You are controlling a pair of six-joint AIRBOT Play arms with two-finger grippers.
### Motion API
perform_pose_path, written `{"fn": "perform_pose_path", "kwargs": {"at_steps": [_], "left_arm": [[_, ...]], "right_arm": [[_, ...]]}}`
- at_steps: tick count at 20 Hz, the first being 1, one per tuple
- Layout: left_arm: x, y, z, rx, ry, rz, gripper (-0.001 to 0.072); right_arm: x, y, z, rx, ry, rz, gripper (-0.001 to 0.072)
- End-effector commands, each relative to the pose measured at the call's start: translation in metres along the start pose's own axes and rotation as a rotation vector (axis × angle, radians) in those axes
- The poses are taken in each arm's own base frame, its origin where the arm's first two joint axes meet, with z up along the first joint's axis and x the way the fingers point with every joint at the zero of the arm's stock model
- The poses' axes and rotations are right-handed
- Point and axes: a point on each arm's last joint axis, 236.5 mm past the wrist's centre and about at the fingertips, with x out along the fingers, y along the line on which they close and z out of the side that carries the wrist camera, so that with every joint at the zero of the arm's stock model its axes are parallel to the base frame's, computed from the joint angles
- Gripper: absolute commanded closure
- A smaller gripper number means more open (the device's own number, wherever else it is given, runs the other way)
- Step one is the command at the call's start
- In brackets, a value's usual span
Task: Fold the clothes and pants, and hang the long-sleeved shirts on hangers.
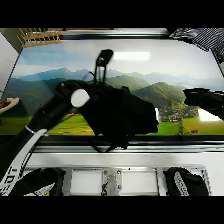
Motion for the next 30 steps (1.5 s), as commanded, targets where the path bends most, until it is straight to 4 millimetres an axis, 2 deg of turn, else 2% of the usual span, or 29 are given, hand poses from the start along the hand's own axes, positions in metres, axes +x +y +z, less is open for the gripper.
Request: {"fn": "perform_pose_path", "kwargs": {"at_steps": [1, 2, 3, 5, 7, 8, 11, 14, 15, 16, 17, 18, 19, 20, 21, 22, 23, 26, 30], "left_arm": [[-0.019, 0.132, 0.01, -0.206, 0.011, 0.197, 0.0025], [-0.026, 0.179, -0.002, -0.299, 0.026, 0.262, 0.0025], [-0.032, 0.217, -0.019, -0.394, 0.049, 0.311, 0.0025], [-0.033, 0.273, -0.056, -0.617, 0.083, 0.336, 0.003], [-0.022, 0.303, -0.084, -0.761, 0.096, 0.308, 0.0031], [-0.013, 0.309, -0.092, -0.794, 0.108, 0.281, 0.003], [0.02, 0.313, -0.108, -0.864, 0.152, 0.187, 0.003], [0.05, 0.302, -0.12, -0.897, 0.238, 0.124, 0.003], [0.059, 0.296, -0.125, -0.891, 0.279, 0.108, 0.0031], [0.066, 0.29, -0.128, -0.881, 0.309, 0.096, 0.0031], [0.072, 0.285, -0.129, -0.872, 0.331, 0.086, 0.0033], [0.076, 0.28, -0.128, -0.857, 0.342, 0.079, 0.02], [0.078, 0.278, -0.125, -0.845, 0.34, 0.076, 0.0538], [0.078, 0.278, -0.119, -0.834, 0.327, 0.074, 0.0702], [0.077, 0.279, -0.112, -0.825, 0.316, 0.071, 0.0703], [0.074, 0.28, -0.104, -0.815, 0.307, 0.069, 0.0703], [0.07, 0.281, -0.098, -0.809, 0.303, 0.061, 0.0703], [0.065, 0.277, -0.084, -0.744, 0.299, 0.037, 0.0703], [0.068, 0.276, -0.084, -0.739, 0.292, 0.041, 0.0704]], "right_arm": [[0.0, -0.001, 0.0, 0.001, -0.001, -0.003, 0.0688], [0.0, -0.001, -0.002, 0.002, 0.006, -0.001, 0.0688], [0.001, 0.0, -0.005, 0.003, 0.02, 0.003, 0.0687], [0.004, 0.0, -0.011, 0.008, 0.049, 0.01, 0.0688], [0.008, 0.0, -0.021, 0.016, 0.093, 0.021, 0.0687], [0.01, 0.0, -0.026, 0.021, 0.114, 0.025, 0.0687], [0.022, -0.005, -0.045, 0.047, 0.184, 0.034, 0.0687], [0.038, -0.013, -0.067, 0.084, 0.255, 0.035, 0.0673], [0.045, -0.016, -0.074, 0.099, 0.283, 0.035, 0.0541], [0.051, -0.019, -0.081, 0.125, 0.309, 0.033, 0.036], [0.059, -0.023, -0.087, 0.154, 0.338, 0.03, 0.0305], [0.067, -0.028, -0.095, 0.178, 0.37, 0.029, 0.0305], [0.077, -0.033, -0.106, 0.2, 0.411, 0.028, 0.0305], [0.088, -0.039, -0.118, 0.225, 0.46, 0.028, 0.0304], [0.1, -0.045, -0.131, 0.252, 0.509, 0.028, 0.0277], [0.115, -0.051, -0.143, 0.284, 0.553, 0.028, 0.0167], [0.128, -0.056, -0.151, 0.315, 0.58, 0.031, 0.011], [0.18, -0.06, -0.164, 0.4, 0.602, 0.112, 0.011], [0.228, -0.038, -0.166, 0.488, 0.591, 0.258, 0.0113]]}}
